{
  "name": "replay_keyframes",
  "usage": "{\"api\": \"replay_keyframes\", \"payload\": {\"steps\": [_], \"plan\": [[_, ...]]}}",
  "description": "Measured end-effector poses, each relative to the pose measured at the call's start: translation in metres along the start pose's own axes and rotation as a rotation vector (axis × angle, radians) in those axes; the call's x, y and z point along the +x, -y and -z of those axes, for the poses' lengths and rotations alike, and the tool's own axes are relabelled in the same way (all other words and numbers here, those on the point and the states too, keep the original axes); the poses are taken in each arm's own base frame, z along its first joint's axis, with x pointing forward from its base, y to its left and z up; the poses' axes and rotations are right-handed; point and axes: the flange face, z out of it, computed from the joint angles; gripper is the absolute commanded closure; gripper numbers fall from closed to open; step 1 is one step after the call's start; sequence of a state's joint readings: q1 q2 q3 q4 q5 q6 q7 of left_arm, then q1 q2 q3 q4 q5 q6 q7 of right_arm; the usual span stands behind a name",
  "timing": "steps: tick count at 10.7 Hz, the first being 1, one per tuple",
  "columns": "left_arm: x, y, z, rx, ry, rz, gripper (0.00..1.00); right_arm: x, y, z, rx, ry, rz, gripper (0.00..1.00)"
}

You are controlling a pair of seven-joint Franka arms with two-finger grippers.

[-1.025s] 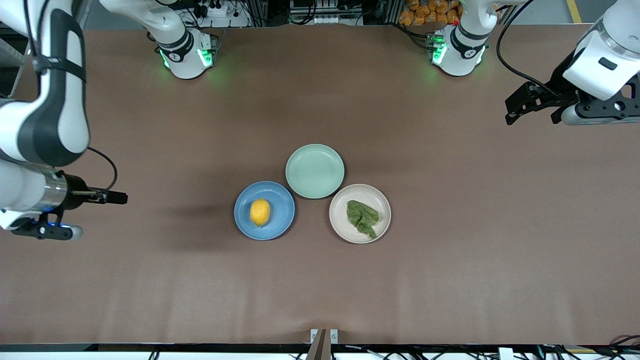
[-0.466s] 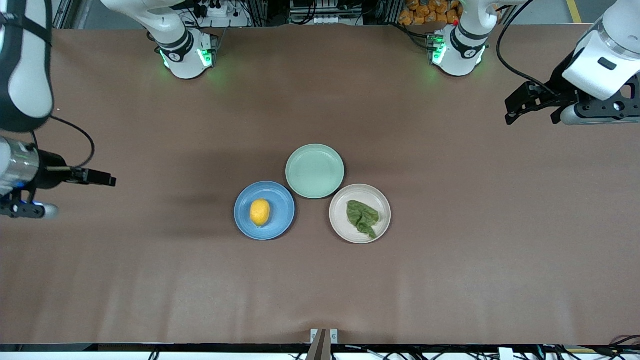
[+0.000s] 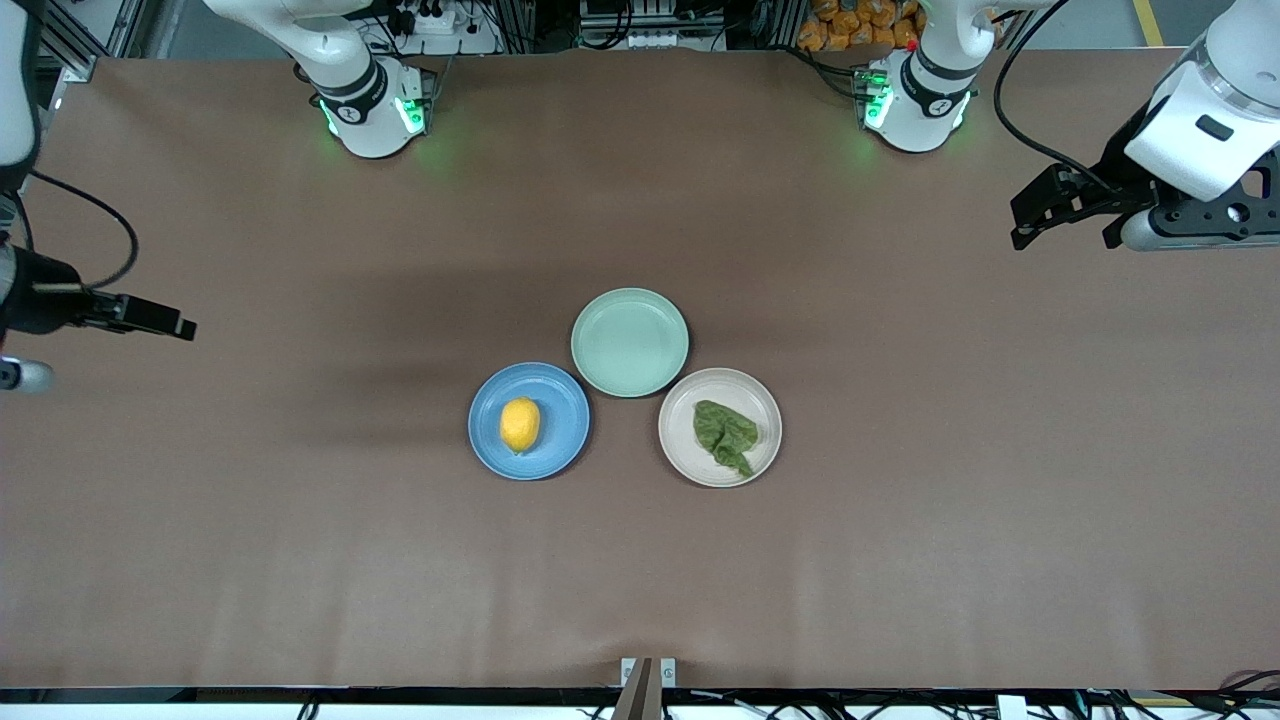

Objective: Place lemon and lettuce in plates

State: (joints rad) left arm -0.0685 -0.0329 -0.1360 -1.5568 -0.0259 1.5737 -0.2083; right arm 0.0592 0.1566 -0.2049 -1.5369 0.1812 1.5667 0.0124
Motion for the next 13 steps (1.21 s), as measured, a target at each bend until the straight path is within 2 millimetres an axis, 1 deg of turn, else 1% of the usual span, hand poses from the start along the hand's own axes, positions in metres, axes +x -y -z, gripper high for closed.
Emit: {"api": "replay_keyframes", "payload": {"steps": [2,3,4,6,7,10,13], "plan": [[0.001,0.001,-0.001,-0.001,-0.003,-0.010,0.00,-0.012,-0.010,0.022,-0.003,-0.036,-0.008,0.00],[0.002,0.001,-0.001,-0.001,-0.003,-0.012,0.00,-0.018,-0.010,0.030,-0.038,-0.050,0.005,0.00],[0.002,0.001,0.000,0.000,-0.004,-0.018,0.00,-0.023,0.000,0.036,-0.099,-0.063,0.035,0.00],[0.002,0.001,0.000,0.002,-0.006,-0.029,0.00,-0.033,0.031,0.043,-0.239,-0.091,0.110,0.00],[0.002,0.001,0.000,0.002,-0.007,-0.029,0.00,-0.036,0.038,0.047,-0.271,-0.106,0.127,0.00],[0.003,0.001,0.002,-0.001,-0.021,-0.028,0.00,-0.048,0.037,0.068,-0.274,-0.156,0.127,0.00],[0.004,0.000,0.003,0.000,-0.028,-0.032,0.00,-0.070,0.044,0.099,-0.239,-0.208,0.134,0.00]]}}
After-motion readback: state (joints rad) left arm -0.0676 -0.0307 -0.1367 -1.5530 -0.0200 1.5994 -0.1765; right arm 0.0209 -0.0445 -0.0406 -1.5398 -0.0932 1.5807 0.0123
